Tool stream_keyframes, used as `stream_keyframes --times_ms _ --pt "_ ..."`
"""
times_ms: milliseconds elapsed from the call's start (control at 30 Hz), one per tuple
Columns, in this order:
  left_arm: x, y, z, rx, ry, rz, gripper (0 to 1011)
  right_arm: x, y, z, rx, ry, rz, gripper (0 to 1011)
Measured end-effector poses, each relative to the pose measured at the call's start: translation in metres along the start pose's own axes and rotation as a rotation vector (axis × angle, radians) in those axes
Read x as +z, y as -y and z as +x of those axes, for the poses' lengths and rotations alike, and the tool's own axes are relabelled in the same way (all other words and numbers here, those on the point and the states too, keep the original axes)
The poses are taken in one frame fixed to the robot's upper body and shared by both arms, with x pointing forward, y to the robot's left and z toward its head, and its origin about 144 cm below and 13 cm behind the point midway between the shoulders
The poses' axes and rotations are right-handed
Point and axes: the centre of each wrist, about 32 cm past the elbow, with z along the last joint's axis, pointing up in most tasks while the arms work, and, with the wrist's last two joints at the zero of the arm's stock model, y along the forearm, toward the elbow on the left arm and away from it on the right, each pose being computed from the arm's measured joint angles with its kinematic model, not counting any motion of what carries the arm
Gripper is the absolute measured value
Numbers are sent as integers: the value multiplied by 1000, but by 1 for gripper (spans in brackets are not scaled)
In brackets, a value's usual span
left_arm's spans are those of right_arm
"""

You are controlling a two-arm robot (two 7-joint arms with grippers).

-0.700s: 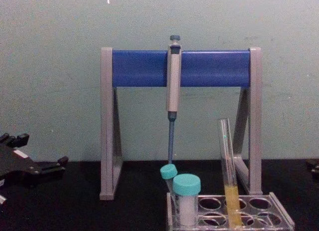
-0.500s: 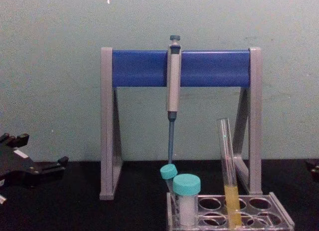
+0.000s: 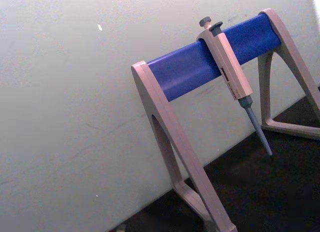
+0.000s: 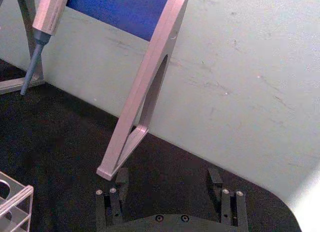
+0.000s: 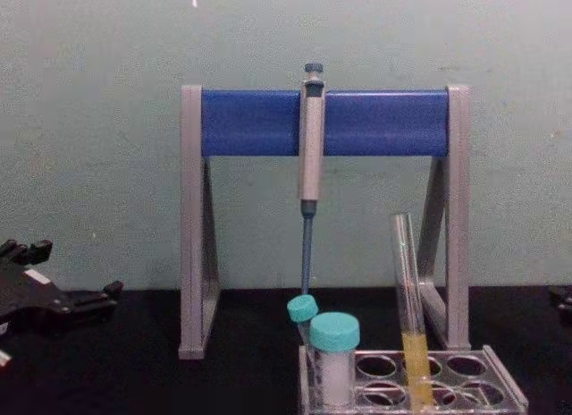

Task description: Pick up the test tube from the test tube rack, shake it, then place it back into the test tube rack.

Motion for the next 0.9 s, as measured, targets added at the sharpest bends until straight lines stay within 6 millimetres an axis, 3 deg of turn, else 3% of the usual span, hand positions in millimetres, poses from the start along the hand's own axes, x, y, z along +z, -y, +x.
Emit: stream_keyframes --times_ms 900 --pt "0 0 0 0 0 0 1001 3 0 1 10 -7 7 1000"
